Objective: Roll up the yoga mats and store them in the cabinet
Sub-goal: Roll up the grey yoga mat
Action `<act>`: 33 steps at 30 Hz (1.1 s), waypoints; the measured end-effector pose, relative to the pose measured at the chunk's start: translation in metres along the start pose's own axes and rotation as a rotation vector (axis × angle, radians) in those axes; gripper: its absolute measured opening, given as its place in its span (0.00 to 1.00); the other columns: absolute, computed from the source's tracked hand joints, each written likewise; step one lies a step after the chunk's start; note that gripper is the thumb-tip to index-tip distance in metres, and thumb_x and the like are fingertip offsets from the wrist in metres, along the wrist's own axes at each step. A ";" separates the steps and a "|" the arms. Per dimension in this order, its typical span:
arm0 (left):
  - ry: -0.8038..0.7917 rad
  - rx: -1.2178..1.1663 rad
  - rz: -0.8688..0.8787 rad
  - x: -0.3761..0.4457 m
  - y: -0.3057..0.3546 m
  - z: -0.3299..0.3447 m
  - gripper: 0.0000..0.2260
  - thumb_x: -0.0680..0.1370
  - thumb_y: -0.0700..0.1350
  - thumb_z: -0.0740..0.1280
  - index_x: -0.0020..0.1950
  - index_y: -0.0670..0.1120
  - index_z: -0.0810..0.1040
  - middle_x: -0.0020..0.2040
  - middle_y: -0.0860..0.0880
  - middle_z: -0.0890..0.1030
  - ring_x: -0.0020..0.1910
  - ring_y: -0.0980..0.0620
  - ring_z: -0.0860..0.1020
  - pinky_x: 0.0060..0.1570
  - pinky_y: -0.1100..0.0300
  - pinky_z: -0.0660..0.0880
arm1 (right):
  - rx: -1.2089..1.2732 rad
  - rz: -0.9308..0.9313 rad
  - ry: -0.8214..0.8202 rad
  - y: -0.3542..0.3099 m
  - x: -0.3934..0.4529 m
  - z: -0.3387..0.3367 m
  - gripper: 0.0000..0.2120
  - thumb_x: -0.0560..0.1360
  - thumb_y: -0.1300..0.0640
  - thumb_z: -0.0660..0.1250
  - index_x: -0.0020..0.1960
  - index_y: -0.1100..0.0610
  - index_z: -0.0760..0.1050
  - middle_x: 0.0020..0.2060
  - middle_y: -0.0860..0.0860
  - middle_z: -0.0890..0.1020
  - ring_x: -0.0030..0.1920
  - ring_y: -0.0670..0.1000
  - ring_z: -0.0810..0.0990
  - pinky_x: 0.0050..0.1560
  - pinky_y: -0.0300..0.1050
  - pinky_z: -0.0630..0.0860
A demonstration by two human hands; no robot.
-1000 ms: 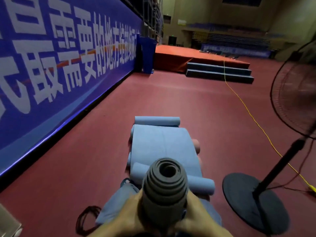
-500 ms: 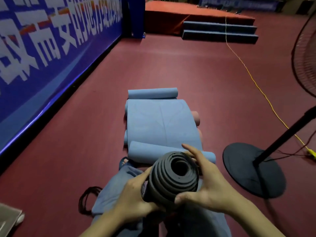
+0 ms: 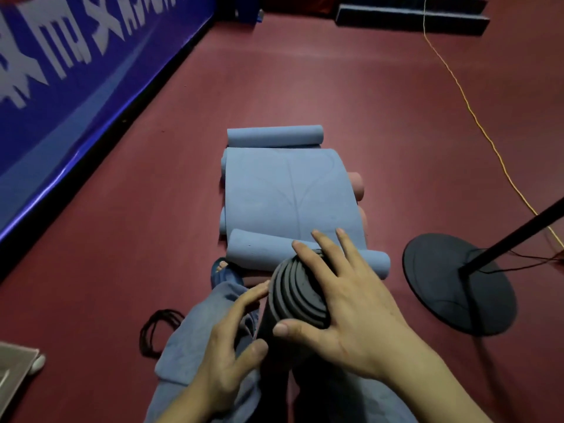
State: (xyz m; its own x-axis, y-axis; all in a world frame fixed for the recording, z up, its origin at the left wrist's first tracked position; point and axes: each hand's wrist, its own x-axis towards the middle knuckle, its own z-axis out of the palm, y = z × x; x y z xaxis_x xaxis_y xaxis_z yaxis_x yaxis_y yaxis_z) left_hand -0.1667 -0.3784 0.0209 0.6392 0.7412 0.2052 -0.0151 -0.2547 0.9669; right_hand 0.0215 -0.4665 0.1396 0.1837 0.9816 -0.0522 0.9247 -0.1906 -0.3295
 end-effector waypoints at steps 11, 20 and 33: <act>0.284 -0.175 -0.098 0.005 -0.006 0.004 0.17 0.75 0.56 0.68 0.63 0.54 0.78 0.61 0.43 0.82 0.60 0.41 0.81 0.61 0.32 0.75 | -0.056 -0.033 -0.086 -0.022 0.017 0.033 0.53 0.69 0.20 0.53 0.83 0.44 0.39 0.82 0.50 0.42 0.81 0.56 0.33 0.80 0.53 0.35; 0.219 -0.309 -0.089 0.001 -0.004 -0.018 0.16 0.74 0.52 0.69 0.55 0.43 0.82 0.56 0.37 0.83 0.56 0.39 0.82 0.57 0.49 0.78 | -0.119 -0.152 -0.104 -0.035 0.025 0.015 0.45 0.57 0.25 0.65 0.70 0.42 0.65 0.61 0.43 0.67 0.59 0.52 0.70 0.57 0.52 0.71; 0.745 0.062 -1.132 -0.010 -0.232 -0.129 0.09 0.80 0.39 0.69 0.39 0.43 0.80 0.34 0.47 0.81 0.35 0.47 0.78 0.37 0.56 0.71 | 1.613 0.577 -0.296 0.066 0.144 0.073 0.35 0.72 0.30 0.64 0.56 0.63 0.80 0.45 0.61 0.83 0.40 0.58 0.84 0.39 0.47 0.77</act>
State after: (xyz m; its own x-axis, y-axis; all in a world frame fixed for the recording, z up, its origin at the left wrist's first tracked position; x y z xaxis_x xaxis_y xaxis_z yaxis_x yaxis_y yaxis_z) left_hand -0.2687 -0.2461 -0.1863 -0.2869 0.7131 -0.6397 0.2834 0.7011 0.6544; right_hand 0.0847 -0.3368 0.0415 0.1101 0.8013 -0.5880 -0.5002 -0.4666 -0.7294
